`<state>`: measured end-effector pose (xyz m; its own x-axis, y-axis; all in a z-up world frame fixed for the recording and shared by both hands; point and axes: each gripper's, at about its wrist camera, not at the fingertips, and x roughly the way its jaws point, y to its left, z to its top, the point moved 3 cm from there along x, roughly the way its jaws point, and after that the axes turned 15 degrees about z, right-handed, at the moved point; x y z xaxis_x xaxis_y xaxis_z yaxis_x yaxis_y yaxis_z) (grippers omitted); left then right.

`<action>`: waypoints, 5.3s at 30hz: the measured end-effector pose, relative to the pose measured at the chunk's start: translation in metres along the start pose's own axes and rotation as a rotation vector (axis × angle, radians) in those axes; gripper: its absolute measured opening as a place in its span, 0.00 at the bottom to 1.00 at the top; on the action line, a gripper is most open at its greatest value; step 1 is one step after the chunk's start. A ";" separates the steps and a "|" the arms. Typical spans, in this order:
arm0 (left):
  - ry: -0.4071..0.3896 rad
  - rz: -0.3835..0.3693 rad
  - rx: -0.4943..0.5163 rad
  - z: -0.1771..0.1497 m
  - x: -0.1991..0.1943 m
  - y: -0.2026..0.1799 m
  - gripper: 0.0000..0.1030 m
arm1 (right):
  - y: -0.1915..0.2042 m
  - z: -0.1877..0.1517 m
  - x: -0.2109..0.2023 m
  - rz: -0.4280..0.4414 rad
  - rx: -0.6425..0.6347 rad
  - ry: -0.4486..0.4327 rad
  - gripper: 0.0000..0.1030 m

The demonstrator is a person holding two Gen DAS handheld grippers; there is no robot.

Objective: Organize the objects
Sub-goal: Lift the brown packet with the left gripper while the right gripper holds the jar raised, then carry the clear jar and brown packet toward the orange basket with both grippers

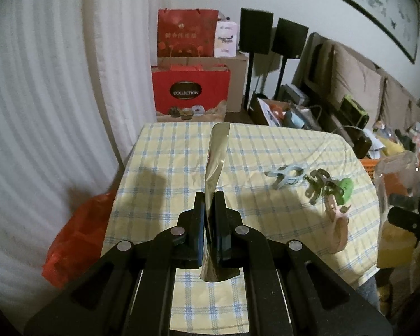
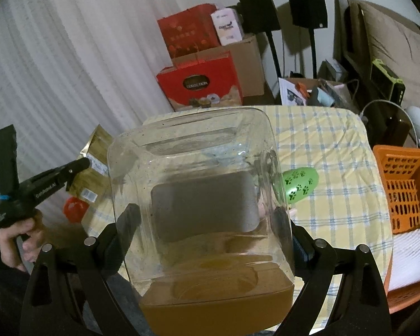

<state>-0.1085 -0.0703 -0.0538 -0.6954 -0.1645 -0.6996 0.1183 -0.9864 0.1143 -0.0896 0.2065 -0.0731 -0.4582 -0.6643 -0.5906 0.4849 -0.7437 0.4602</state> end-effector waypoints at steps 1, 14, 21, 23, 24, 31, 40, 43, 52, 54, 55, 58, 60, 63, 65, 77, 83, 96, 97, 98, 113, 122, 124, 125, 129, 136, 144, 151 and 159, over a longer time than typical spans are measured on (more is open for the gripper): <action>0.000 -0.002 0.001 0.000 -0.001 -0.001 0.06 | 0.001 0.000 -0.002 -0.002 -0.003 -0.004 0.91; -0.021 0.028 -0.002 0.000 -0.017 -0.004 0.06 | -0.015 -0.003 -0.038 -0.097 -0.143 0.042 0.91; -0.038 0.051 0.036 0.009 -0.019 -0.023 0.06 | -0.036 -0.011 -0.071 -0.094 -0.101 -0.005 0.91; -0.040 0.046 0.025 0.009 -0.020 -0.027 0.06 | -0.041 -0.013 -0.079 -0.116 -0.106 -0.012 0.91; -0.037 0.041 0.021 0.009 -0.020 -0.029 0.06 | -0.044 -0.014 -0.082 -0.124 -0.100 -0.019 0.91; -0.021 0.025 0.050 0.002 -0.019 -0.050 0.06 | -0.056 -0.033 -0.122 -0.188 -0.102 -0.067 0.91; -0.028 0.020 0.073 0.003 -0.023 -0.079 0.06 | -0.084 -0.054 -0.153 -0.188 -0.035 -0.116 0.91; -0.034 0.024 0.080 0.003 -0.028 -0.089 0.06 | -0.087 -0.057 -0.158 -0.174 -0.032 -0.134 0.91; -0.045 0.056 0.023 0.003 -0.042 -0.098 0.06 | -0.095 -0.064 -0.149 -0.127 -0.010 -0.157 0.91; -0.046 0.057 0.034 0.003 -0.044 -0.104 0.06 | -0.096 -0.061 -0.149 -0.121 -0.011 -0.149 0.91; -0.049 0.056 0.041 0.003 -0.046 -0.107 0.06 | -0.096 -0.058 -0.150 -0.128 -0.019 -0.145 0.91; -0.058 0.054 0.039 0.003 -0.050 -0.110 0.06 | -0.093 -0.052 -0.161 -0.150 -0.048 -0.152 0.91; -0.059 0.048 0.036 0.002 -0.052 -0.112 0.06 | -0.091 -0.055 -0.168 -0.137 -0.074 -0.156 0.91; -0.061 0.051 0.040 0.000 -0.055 -0.115 0.06 | -0.099 -0.058 -0.173 -0.119 -0.038 -0.156 0.91; -0.062 0.047 0.037 0.000 -0.057 -0.117 0.06 | -0.103 -0.056 -0.176 -0.143 -0.041 -0.162 0.91; -0.051 0.022 0.024 0.000 -0.066 -0.118 0.06 | -0.105 -0.056 -0.175 -0.150 -0.072 -0.140 0.91; -0.072 0.028 -0.006 0.000 -0.072 -0.118 0.06 | -0.111 -0.053 -0.182 -0.164 -0.067 -0.151 0.91; -0.119 0.039 -0.035 0.006 -0.084 -0.123 0.06 | -0.119 -0.053 -0.199 -0.198 -0.050 -0.180 0.91; -0.120 0.034 -0.034 0.007 -0.085 -0.124 0.06 | -0.119 -0.053 -0.200 -0.198 -0.049 -0.181 0.91; -0.122 0.031 -0.033 0.007 -0.086 -0.125 0.06 | -0.120 -0.053 -0.201 -0.199 -0.049 -0.180 0.91; -0.150 -0.010 -0.042 0.017 -0.104 -0.132 0.06 | -0.136 -0.053 -0.220 -0.225 -0.018 -0.204 0.91; -0.156 -0.038 -0.032 0.021 -0.110 -0.143 0.06 | -0.148 -0.054 -0.233 -0.240 0.004 -0.220 0.91; -0.161 -0.049 -0.036 0.022 -0.113 -0.146 0.06 | -0.149 -0.052 -0.234 -0.243 0.006 -0.221 0.91; -0.163 -0.052 -0.040 0.023 -0.113 -0.148 0.06 | -0.149 -0.052 -0.234 -0.246 0.006 -0.222 0.91; -0.168 -0.070 -0.038 0.027 -0.117 -0.155 0.06 | -0.154 -0.054 -0.236 -0.267 0.013 -0.218 0.91; -0.157 -0.118 -0.046 0.031 -0.121 -0.167 0.06 | -0.163 -0.055 -0.248 -0.282 0.026 -0.232 0.91; -0.172 -0.197 -0.018 0.035 -0.138 -0.200 0.06 | -0.173 -0.054 -0.260 -0.296 0.050 -0.250 0.91; -0.171 -0.260 -0.006 0.035 -0.145 -0.239 0.06 | -0.181 -0.054 -0.271 -0.308 0.066 -0.267 0.91; -0.185 -0.310 0.078 0.027 -0.165 -0.297 0.06 | -0.191 -0.053 -0.281 -0.322 0.089 -0.287 0.91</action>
<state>-0.0478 0.2495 0.0469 -0.8070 0.1514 -0.5708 -0.1675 -0.9856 -0.0245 -0.0145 0.5397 -0.0299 -0.7697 -0.3822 -0.5113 0.2229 -0.9115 0.3457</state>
